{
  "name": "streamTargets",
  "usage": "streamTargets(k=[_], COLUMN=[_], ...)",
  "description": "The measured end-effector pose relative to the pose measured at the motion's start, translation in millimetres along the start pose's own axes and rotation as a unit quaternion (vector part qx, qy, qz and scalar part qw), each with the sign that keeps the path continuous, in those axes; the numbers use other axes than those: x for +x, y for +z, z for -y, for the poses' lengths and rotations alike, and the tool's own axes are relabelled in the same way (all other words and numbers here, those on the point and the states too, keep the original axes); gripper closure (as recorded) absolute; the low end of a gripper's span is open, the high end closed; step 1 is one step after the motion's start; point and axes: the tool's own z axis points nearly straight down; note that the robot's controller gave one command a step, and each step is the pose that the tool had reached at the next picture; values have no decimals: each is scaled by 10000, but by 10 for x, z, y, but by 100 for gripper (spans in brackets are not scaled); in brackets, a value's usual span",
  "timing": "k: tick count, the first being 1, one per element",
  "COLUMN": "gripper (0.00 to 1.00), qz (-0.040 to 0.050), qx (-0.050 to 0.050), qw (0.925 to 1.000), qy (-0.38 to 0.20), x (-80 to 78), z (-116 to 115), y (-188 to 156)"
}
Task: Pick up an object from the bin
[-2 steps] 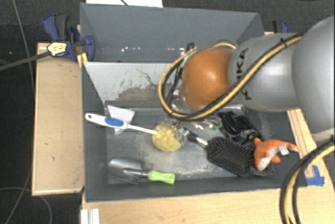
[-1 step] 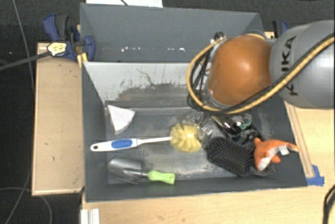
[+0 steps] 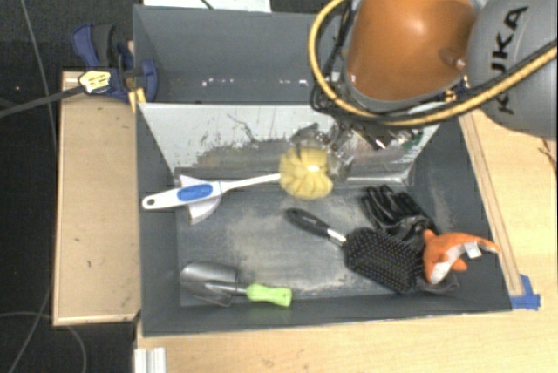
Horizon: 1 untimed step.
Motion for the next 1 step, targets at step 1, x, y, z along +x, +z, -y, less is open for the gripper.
streamTargets(k=[1], gripper=[100], qz=[-19], qx=[-21], qw=[10000], qy=[13], x=[96], z=[-39], y=[28])
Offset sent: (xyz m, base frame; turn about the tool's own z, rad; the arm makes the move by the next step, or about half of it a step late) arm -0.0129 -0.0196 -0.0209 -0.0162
